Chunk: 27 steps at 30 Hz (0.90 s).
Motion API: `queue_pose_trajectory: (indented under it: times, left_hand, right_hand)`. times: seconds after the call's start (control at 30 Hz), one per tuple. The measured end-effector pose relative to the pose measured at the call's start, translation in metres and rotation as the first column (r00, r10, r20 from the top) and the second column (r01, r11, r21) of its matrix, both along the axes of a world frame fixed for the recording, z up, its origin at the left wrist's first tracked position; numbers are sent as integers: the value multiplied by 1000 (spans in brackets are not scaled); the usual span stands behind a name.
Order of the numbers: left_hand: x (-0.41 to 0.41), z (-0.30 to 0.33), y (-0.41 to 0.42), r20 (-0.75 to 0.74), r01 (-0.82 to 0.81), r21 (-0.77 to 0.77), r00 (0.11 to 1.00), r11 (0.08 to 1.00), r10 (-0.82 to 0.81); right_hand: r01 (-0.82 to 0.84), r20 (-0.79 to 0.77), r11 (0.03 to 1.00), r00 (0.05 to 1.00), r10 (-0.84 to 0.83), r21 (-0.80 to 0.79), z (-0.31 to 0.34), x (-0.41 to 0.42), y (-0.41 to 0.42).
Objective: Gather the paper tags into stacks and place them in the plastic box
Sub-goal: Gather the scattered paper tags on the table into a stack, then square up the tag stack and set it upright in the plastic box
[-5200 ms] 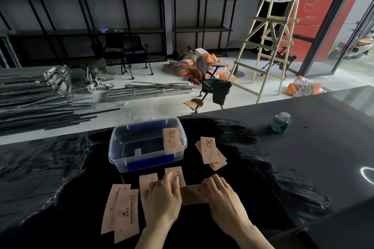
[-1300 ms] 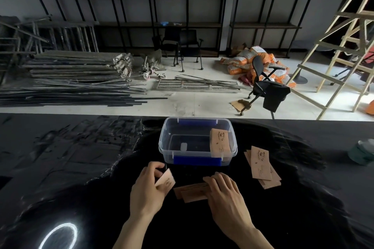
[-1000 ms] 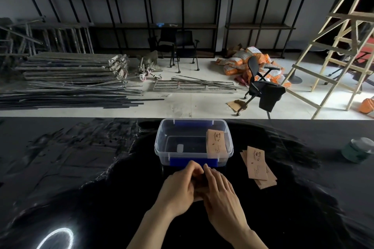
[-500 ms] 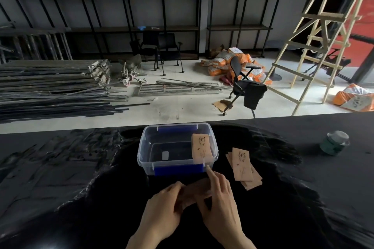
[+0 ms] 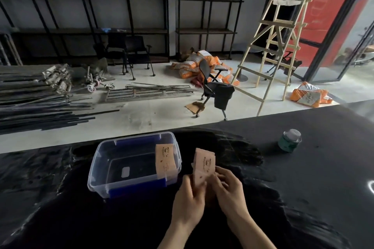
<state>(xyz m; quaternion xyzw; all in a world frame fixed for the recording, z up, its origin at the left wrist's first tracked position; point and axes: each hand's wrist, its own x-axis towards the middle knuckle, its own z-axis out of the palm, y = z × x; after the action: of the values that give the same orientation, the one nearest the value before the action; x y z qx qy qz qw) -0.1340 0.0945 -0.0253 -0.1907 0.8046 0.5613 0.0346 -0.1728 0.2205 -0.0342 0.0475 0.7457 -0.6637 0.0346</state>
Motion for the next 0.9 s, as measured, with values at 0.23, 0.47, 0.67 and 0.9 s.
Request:
queue_pose_trajectory:
  times: [0.23,0.47,0.67,0.9]
  left_hand:
    - [-46,3,8,149,-39,-206,986,978,71]
    - [-68,-4,7,271,-78,-214,953,974,136]
    - [-73,-13,6,277,-33,-141,958,990,71]
    - [-52,-10,6,66,-82,156,995,984,72]
  right_hand:
    - [-12,-37,879,999,34,477,7,-59,0]
    - [-168,155,777,984,91,607,-11,-73,-1]
    - [-261,352,875,929,113,407,-13,-78,5]
    - [-60,233,998,971,54,17,-6,-44,15]
